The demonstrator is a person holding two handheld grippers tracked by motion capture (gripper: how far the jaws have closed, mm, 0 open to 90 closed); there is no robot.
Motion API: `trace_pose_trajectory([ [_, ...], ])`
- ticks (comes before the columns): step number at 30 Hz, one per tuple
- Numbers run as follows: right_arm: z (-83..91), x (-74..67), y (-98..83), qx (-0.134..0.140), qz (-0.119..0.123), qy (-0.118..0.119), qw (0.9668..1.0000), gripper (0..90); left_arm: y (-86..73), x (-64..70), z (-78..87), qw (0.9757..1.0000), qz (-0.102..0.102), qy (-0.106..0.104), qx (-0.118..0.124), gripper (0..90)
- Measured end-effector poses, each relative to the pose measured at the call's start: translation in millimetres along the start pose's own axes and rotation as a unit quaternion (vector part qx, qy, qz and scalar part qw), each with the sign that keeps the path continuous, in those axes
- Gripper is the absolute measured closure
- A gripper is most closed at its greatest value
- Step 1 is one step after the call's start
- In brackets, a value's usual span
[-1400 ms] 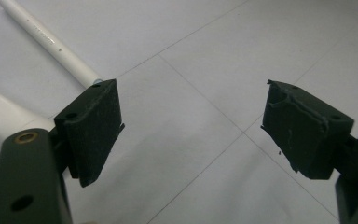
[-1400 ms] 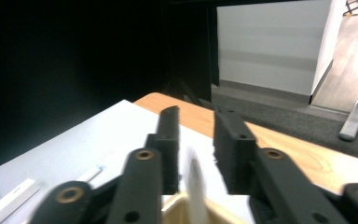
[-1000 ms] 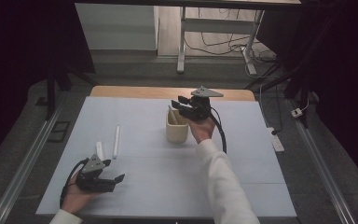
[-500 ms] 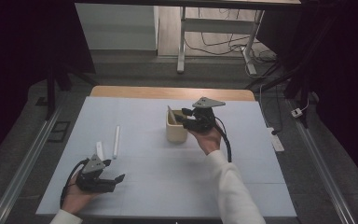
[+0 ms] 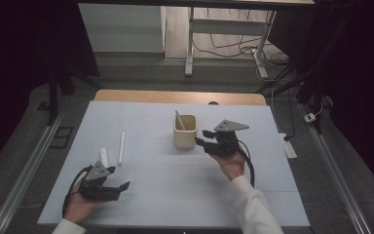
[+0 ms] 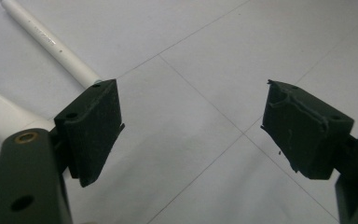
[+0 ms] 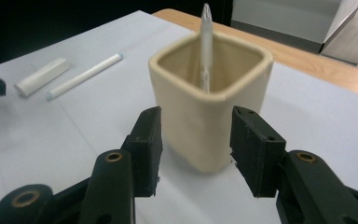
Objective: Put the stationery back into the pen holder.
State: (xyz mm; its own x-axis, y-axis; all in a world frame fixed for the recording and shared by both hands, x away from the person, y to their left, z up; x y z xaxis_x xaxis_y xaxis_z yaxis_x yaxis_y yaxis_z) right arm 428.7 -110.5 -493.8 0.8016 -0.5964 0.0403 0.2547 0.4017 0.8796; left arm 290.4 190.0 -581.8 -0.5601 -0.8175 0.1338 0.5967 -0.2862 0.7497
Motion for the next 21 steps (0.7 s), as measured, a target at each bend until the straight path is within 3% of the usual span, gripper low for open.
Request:
trace_pose_trajectory([
  [12,40.9,-6.3,-47.5,-0.026,0.006,-0.012,0.9996,52.2,0.7,-0.5,0.6,1.0,0.003,0.001,0.002,19.2],
  [16,52.2,-5.5,-58.9,-0.025,0.002,-0.015,0.9996,51.8,0.9,-0.4,0.2,1.0,0.002,0.002,0.001,19.2],
  [21,63.6,-3.5,-74.4,-0.042,0.01,-0.02,0.9989,50.5,1.0,-0.9,0.6,1.0,0.002,0.003,0.002,19.2],
])
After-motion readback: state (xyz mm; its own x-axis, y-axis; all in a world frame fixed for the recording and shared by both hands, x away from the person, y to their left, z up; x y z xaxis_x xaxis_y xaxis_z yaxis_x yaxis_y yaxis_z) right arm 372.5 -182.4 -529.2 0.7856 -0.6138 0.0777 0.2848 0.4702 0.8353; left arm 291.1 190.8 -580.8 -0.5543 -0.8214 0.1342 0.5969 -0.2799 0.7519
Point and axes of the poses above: each handheld gripper's, and its own axes: z roughly backward along the jaws, y roughly out of its top, x roughly to its right, the point moved 8 cm from there along -z, roughly forward along the jaws, and after that the axes turned 6 degrees about z, right-handed, at the moved point
